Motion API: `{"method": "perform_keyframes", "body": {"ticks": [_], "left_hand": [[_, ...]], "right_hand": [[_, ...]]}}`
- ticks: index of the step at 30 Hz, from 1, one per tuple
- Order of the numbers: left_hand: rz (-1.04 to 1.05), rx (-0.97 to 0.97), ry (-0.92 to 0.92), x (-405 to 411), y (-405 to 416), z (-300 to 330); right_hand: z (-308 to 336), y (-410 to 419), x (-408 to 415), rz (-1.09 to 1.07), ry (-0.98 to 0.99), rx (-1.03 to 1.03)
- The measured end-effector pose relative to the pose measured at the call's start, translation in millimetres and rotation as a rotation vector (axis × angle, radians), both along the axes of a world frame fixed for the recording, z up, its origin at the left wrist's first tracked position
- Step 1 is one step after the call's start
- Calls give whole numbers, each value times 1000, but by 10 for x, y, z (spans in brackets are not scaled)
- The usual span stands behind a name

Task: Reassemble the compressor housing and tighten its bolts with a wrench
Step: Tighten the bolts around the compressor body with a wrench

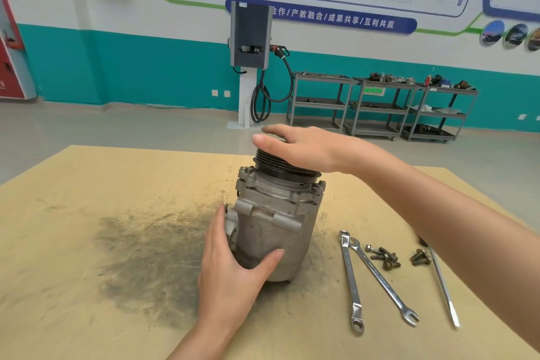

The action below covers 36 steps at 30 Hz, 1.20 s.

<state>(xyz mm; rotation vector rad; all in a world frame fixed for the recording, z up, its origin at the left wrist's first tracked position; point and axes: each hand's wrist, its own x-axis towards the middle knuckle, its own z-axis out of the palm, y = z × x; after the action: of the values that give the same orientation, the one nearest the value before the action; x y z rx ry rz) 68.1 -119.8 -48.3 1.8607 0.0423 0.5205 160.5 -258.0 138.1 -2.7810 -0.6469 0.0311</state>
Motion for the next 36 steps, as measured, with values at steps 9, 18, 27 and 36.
{"method": "perform_keyframes", "body": {"ticks": [9,18,27,36], "left_hand": [[-1,-62,-54,21,5,-30],[16,-59,-43,-13,-4,-7],[-72,-24,-12,16,-30,-8],[-105,-47,10,33,-34,-7]], "right_hand": [[-105,135,9,-84,-194,-20],[-71,-23,73,91,-142,33],[-44,-111,125,223,-111,17],[-55,-399,-7,199,-185,66]]}}
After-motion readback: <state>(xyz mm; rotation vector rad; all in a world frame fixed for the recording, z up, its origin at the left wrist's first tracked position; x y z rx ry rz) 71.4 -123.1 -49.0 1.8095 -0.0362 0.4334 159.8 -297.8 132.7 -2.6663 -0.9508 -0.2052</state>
